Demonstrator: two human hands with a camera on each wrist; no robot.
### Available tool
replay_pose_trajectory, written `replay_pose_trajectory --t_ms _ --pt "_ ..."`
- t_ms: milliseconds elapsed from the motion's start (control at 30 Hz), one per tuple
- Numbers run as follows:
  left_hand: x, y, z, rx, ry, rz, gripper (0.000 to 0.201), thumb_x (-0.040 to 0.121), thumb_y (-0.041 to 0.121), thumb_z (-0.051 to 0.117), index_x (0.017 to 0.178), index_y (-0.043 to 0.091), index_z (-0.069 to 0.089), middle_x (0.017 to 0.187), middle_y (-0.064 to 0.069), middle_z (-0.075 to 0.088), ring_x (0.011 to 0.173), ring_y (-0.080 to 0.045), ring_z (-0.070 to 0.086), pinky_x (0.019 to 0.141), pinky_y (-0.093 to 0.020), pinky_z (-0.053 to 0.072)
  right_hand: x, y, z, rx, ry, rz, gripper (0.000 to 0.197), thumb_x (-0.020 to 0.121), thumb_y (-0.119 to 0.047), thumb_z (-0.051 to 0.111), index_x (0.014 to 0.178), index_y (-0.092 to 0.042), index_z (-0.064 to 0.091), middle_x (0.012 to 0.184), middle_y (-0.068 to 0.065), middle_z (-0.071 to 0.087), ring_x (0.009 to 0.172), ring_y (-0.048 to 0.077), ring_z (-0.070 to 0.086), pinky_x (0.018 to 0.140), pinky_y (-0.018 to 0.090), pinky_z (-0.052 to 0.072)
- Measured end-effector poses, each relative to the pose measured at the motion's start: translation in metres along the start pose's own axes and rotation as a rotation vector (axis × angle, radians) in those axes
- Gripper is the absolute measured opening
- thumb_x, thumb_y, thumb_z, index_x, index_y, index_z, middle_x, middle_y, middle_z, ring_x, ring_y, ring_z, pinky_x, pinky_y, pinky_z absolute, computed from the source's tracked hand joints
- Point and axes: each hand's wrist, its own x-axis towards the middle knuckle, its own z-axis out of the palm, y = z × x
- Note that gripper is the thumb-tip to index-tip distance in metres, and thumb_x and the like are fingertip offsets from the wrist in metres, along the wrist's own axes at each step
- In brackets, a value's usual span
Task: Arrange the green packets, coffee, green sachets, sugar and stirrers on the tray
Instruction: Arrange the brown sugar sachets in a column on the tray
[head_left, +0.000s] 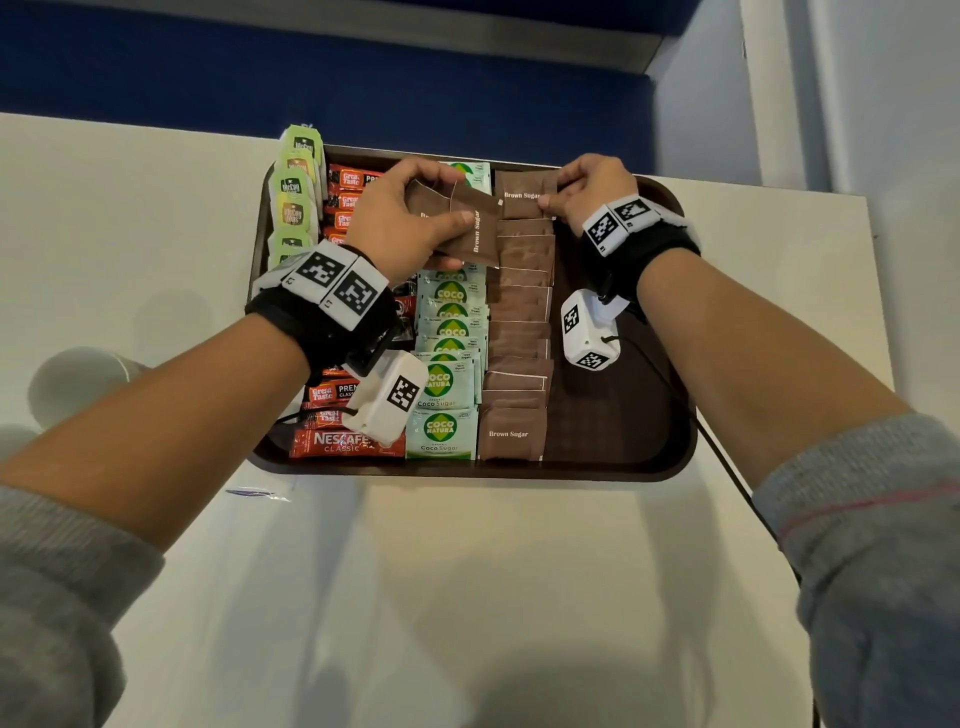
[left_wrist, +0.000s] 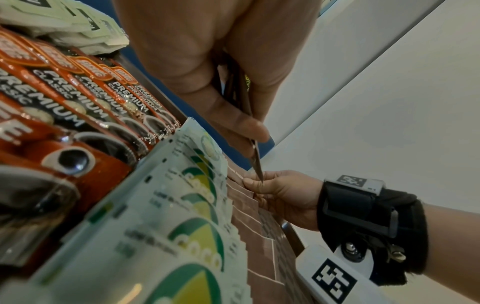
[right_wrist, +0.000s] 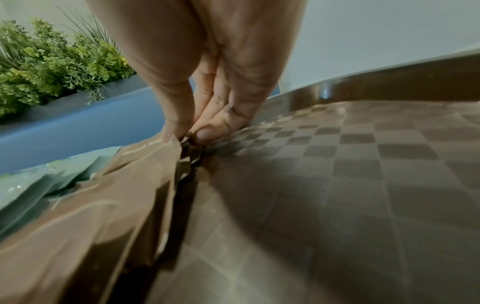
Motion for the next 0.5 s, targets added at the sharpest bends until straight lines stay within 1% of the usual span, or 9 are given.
replay_pose_trajectory --t_ms 100,133,200,233,267,333,367,433,500 --pt "0.000 0.000 0.000 -0.002 -0.001 -0.006 0.027 0.083 0.007 0.070 0.096 0.026 0.056 0.107 0.000 0.063 0.080 -0.016 0.071 0.050 -0.022 0.056 0.000 0.001 -0.001 0.010 0.006 0.015 0.033 0.078 -0.025 0.075 0.106 -0.016 0.061 0.104 0.004 0.068 0.098 0.016 0.064 0.089 0.027 0.051" --pt "-0.001 0.000 0.000 -0.002 -0.004 -0.007 0.027 0.084 0.007 0.070 0.096 0.026 0.056 0.107 0.000 0.063 0.080 -0.016 0.071 0.050 -0.022 0.056 0.000 0.001 -0.001 0.014 0.012 0.022 0.033 0.078 -0.025 0.075 0.107 -0.017 0.060 0.102 0.002 0.067 0.098 0.016 0.064 0.089 0.028 0.051" --pt "-0.001 0.000 0.001 -0.007 -0.007 -0.008 0.027 0.083 0.006 0.070 0.096 0.026 0.055 0.107 0.000 0.064 0.079 -0.016 0.071 0.051 -0.022 0.056 -0.001 0.000 -0.003 0.027 0.039 0.018 0.033 0.079 -0.025 0.075 0.106 -0.017 0.059 0.088 -0.004 0.063 0.093 0.014 0.063 0.090 0.028 0.051" --pt "-0.002 0.000 0.001 -0.011 -0.007 -0.007 0.028 0.083 0.006 0.070 0.096 0.026 0.055 0.107 -0.001 0.064 0.080 -0.016 0.071 0.051 -0.022 0.056 -0.002 -0.001 -0.005 0.033 0.056 0.004 0.032 0.080 -0.027 0.074 0.106 -0.018 0.059 0.081 -0.008 0.058 0.088 0.011 0.061 0.089 0.026 0.051" --pt "-0.002 0.000 0.001 -0.015 -0.006 -0.004 0.028 0.083 0.006 0.071 0.097 0.025 0.055 0.107 -0.001 0.063 0.080 -0.016 0.071 0.051 -0.022 0.056 -0.006 -0.004 -0.007 0.029 0.073 -0.022 0.030 0.081 -0.030 0.072 0.106 -0.018 0.060 0.077 -0.011 0.056 0.084 0.008 0.059 0.084 0.022 0.051" --pt "-0.003 -0.001 0.003 -0.016 -0.006 0.007 0.031 0.081 0.007 0.072 0.101 0.022 0.055 0.107 -0.001 0.062 0.078 -0.015 0.070 0.050 -0.021 0.055 -0.017 -0.012 -0.009 0.002 0.070 -0.097 0.028 0.085 -0.039 0.066 0.104 -0.020 0.063 0.081 -0.011 0.057 0.079 0.003 0.055 0.067 0.010 0.045" --pt "-0.004 -0.001 0.004 -0.016 -0.005 0.011 0.032 0.081 0.007 0.073 0.103 0.020 0.054 0.106 0.000 0.061 0.077 -0.014 0.070 0.050 -0.020 0.055 -0.023 -0.016 -0.009 0.008 0.030 -0.142 0.028 0.085 -0.044 0.063 0.101 -0.021 0.064 0.084 -0.011 0.059 0.078 0.002 0.055 0.063 0.008 0.042" --pt "-0.006 -0.001 0.005 -0.024 -0.003 0.017 0.034 0.080 0.007 0.074 0.103 0.020 0.054 0.104 0.003 0.059 0.075 -0.012 0.068 0.050 -0.019 0.054 -0.036 -0.025 -0.009 0.102 -0.115 -0.208 0.030 0.086 -0.049 0.061 0.095 -0.020 0.065 0.085 -0.007 0.064 0.073 0.001 0.060 0.063 0.011 0.048" --pt "-0.008 -0.002 0.006 -0.030 -0.002 0.024 0.035 0.079 0.007 0.075 0.103 0.020 0.054 0.104 0.003 0.057 0.075 -0.012 0.068 0.049 -0.018 0.053 -0.047 -0.031 -0.012 0.190 -0.252 -0.243 0.028 0.085 -0.043 0.064 0.091 -0.016 0.066 0.082 -0.004 0.065 0.063 -0.002 0.062 0.057 0.012 0.049"
